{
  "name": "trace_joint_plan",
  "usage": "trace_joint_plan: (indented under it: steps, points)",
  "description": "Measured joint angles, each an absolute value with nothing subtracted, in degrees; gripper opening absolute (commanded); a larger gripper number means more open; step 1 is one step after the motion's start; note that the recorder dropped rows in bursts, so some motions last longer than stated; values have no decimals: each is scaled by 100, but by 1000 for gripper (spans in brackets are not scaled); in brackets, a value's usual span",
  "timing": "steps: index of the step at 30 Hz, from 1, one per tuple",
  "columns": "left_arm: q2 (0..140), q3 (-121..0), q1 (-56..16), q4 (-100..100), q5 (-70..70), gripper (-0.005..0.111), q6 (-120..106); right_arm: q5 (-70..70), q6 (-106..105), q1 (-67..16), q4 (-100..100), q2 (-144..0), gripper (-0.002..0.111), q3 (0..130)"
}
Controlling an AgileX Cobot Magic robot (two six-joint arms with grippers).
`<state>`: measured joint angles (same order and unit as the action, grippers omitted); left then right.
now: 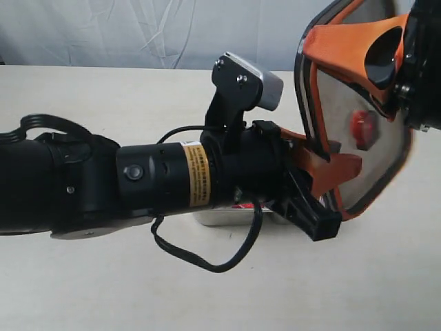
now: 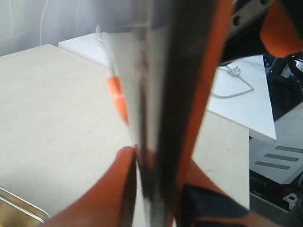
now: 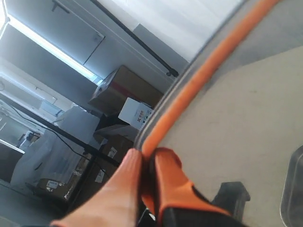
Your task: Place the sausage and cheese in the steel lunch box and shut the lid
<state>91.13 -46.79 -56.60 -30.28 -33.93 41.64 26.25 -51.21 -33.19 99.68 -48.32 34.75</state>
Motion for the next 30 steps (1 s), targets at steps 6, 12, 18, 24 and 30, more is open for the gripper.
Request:
trace_joint_plan:
  steps: [6, 12, 18, 24, 30]
  points:
    - [9112, -4763, -5660, -3085, -3037, 0, 3954, 2625, -5206, -3319, 9896, -4832, -1, 3487]
    - [9030, -4897, -5660, -3146, -1715, 0, 3403, 2598, -5252, -3319, 9760, -4883, -1, 3427]
    - [9003, -5184, -5672, -3461, -527, 0, 2955, 2673, -4714, -3319, 8921, -4860, -1, 3378]
    - [9003, -5634, -5694, -4206, 822, 0, 2945, 2611, -3365, -3319, 7841, -4814, -1, 3390]
    - [8981, -5768, -5739, -5658, 1955, 0, 4263, 2817, -2037, -3319, 6602, -4749, 35, 3480]
